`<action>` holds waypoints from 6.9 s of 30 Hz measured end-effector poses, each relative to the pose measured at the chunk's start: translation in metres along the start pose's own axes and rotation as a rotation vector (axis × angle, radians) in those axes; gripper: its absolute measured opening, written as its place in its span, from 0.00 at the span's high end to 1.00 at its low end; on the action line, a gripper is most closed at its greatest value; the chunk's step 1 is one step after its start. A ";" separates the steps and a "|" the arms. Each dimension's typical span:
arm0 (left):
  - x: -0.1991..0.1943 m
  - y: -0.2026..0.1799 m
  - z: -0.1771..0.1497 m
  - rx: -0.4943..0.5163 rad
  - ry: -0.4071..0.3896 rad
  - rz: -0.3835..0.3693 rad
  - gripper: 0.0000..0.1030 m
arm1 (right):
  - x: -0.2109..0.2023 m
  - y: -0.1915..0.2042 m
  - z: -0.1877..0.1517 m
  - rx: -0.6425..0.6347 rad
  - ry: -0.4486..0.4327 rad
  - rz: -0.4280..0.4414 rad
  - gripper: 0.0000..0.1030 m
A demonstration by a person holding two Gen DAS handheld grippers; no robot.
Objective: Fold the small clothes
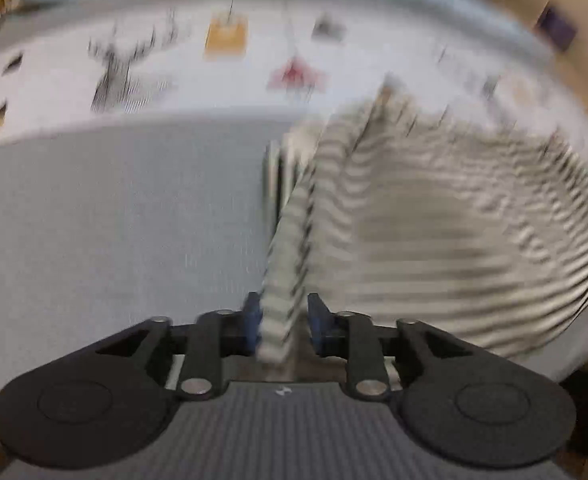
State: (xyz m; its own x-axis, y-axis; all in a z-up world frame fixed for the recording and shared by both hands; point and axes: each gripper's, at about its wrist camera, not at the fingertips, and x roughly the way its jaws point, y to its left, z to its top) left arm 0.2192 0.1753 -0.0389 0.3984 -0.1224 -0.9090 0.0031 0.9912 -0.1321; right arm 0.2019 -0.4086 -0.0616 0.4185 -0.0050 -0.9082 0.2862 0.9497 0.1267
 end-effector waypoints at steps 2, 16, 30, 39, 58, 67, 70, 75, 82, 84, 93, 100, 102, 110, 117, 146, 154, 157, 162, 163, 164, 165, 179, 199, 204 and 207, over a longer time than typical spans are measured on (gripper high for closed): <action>-0.004 -0.004 0.006 -0.018 -0.043 -0.065 0.71 | -0.013 0.001 0.003 -0.006 -0.070 0.026 0.79; 0.050 -0.027 0.005 0.066 0.100 -0.003 0.53 | 0.025 0.028 -0.001 -0.180 0.088 0.096 0.78; 0.112 -0.118 0.017 0.333 0.011 -0.064 0.66 | 0.021 0.149 -0.015 -0.483 -0.024 0.311 0.75; 0.092 -0.083 0.048 0.090 -0.094 -0.103 0.66 | 0.027 0.150 -0.002 -0.445 -0.035 0.285 0.74; 0.003 -0.055 0.035 0.011 -0.260 0.023 0.40 | 0.003 0.157 -0.018 -0.465 -0.098 0.167 0.74; -0.039 -0.034 -0.012 -0.106 -0.282 0.060 0.32 | -0.067 0.212 -0.072 -0.444 -0.247 0.307 0.73; -0.043 -0.030 -0.013 -0.122 -0.294 0.077 0.31 | -0.076 0.241 -0.097 -0.462 -0.264 0.357 0.73; -0.046 -0.025 -0.018 -0.104 -0.293 0.097 0.30 | -0.075 0.276 -0.121 -0.492 -0.239 0.392 0.72; -0.081 -0.013 -0.026 -0.034 -0.386 0.151 0.28 | -0.074 0.305 -0.137 -0.549 -0.251 0.406 0.51; -0.101 -0.010 -0.030 0.028 -0.439 0.159 0.25 | -0.074 0.312 -0.138 -0.551 -0.248 0.423 0.48; -0.128 0.022 -0.046 -0.192 -0.580 0.149 0.21 | -0.065 0.357 -0.156 -0.669 -0.253 0.498 0.66; -0.123 0.031 -0.040 -0.207 -0.535 0.129 0.21 | -0.036 0.410 -0.198 -0.887 -0.180 0.538 0.77; -0.120 0.033 -0.039 -0.197 -0.523 0.128 0.21 | -0.027 0.420 -0.210 -0.949 -0.164 0.522 0.67; -0.115 0.040 -0.040 -0.209 -0.497 0.120 0.21 | 0.003 0.444 -0.233 -1.077 -0.121 0.470 0.41; -0.099 0.043 -0.033 -0.205 -0.417 0.053 0.20 | 0.010 0.448 -0.233 -1.116 -0.175 0.412 0.71; 0.098 0.000 0.045 -0.489 0.085 -0.404 0.79 | -0.062 0.336 -0.156 -0.766 -0.266 0.682 0.95; 0.018 0.045 0.032 -0.405 -0.132 -0.388 0.83 | -0.062 0.380 -0.174 -0.795 -0.229 0.816 0.95; -0.017 0.072 0.019 -0.431 -0.199 -0.369 0.83 | -0.071 0.392 -0.175 -0.734 -0.225 0.959 0.95; -0.028 0.082 0.012 -0.443 -0.184 -0.332 0.83 | -0.080 0.395 -0.179 -0.687 -0.210 1.066 0.95; -0.028 0.076 0.016 -0.421 -0.183 -0.327 0.83 | -0.080 0.392 -0.178 -0.684 -0.206 1.059 0.95; -0.028 0.069 0.020 -0.401 -0.186 -0.326 0.83 | -0.079 0.389 -0.177 -0.681 -0.203 1.050 0.95; -0.028 0.061 0.025 -0.388 -0.192 -0.334 0.83 | -0.079 0.384 -0.175 -0.670 -0.203 1.038 0.95; -0.001 -0.172 0.081 -0.169 -0.266 -0.553 0.83 | -0.107 0.195 -0.107 -0.283 -0.387 0.802 0.96; 0.015 -0.166 0.060 0.081 -0.128 -0.504 0.55 | -0.029 0.095 -0.080 0.240 -0.082 0.439 0.50; 0.018 -0.159 0.041 0.195 -0.065 -0.458 0.55 | -0.012 0.093 -0.065 0.304 -0.060 0.454 0.48; 0.016 -0.159 0.034 0.237 -0.047 -0.463 0.59 | -0.012 0.098 -0.058 0.286 -0.054 0.467 0.81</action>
State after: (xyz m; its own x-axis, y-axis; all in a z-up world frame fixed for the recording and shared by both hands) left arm 0.2565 0.0169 -0.0194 0.3466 -0.5536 -0.7573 0.3940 0.8185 -0.4180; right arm 0.1749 -0.2978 -0.0612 0.5987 0.3737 -0.7084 0.2793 0.7315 0.6220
